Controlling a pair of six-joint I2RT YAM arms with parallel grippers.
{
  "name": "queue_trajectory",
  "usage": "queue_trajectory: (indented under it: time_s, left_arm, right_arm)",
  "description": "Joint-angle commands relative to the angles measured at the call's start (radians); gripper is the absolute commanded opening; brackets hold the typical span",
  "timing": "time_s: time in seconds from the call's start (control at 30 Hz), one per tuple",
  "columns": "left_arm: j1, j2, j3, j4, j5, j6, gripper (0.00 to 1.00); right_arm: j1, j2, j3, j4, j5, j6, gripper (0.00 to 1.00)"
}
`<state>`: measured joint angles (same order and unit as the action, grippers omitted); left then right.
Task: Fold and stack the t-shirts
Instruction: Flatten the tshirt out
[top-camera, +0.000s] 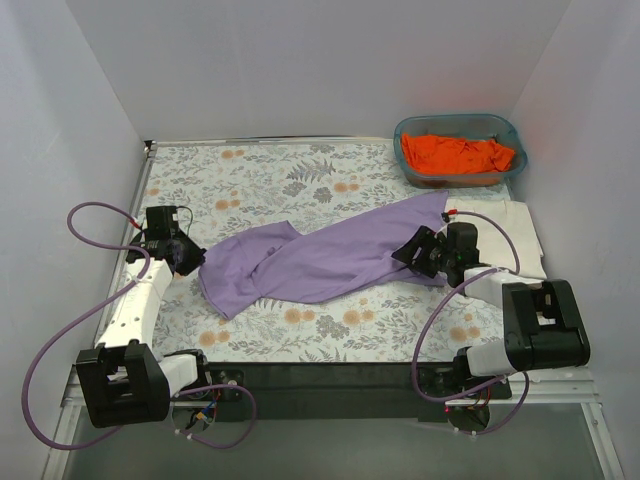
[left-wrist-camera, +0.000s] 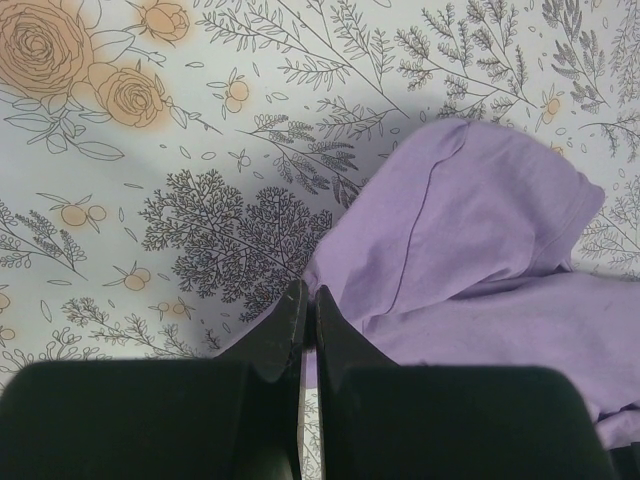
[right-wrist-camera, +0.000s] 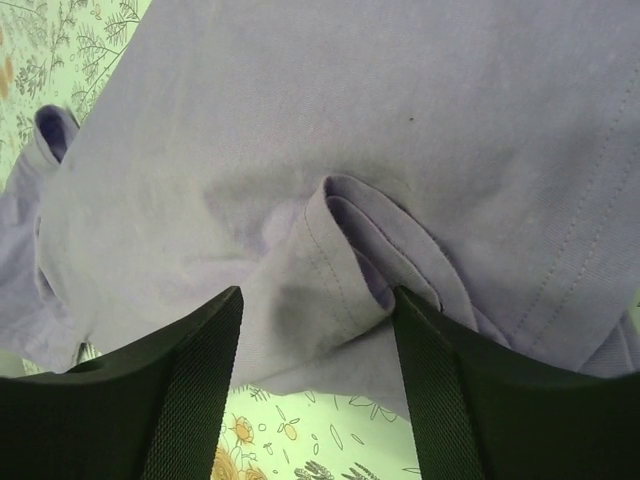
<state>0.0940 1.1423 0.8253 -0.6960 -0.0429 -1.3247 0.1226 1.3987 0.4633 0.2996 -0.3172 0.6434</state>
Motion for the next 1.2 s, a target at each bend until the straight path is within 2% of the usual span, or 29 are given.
queue_trajectory:
  time_s: [0.0, 0.13, 0.33, 0.83, 1.17]
  left_arm:
    - [-0.005, -0.007, -0.008, 0.013, 0.015, -0.002, 0.0]
    - [-0.005, -0.009, -0.005, 0.013, 0.017, -0.004, 0.0]
    - [-0.005, -0.009, -0.006, 0.013, 0.023, -0.007, 0.0]
    - [-0.004, -0.012, -0.005, 0.013, 0.018, -0.004, 0.0]
    - [-0.005, -0.006, -0.005, 0.015, 0.023, -0.005, 0.0]
  right_arm:
    - [-0.017, 0.029, -0.006, 0.009, -0.032, -0.028, 0.57]
    - [-0.018, 0.023, 0.021, 0.021, -0.066, -0.034, 0.52]
    - [-0.021, 0.005, 0.074, 0.019, -0.137, -0.045, 0.52]
    - [-0.086, 0.002, 0.037, 0.019, -0.155, -0.073, 0.43]
    - [-0.097, 0.097, 0.043, 0.042, -0.209, -0.114, 0.42]
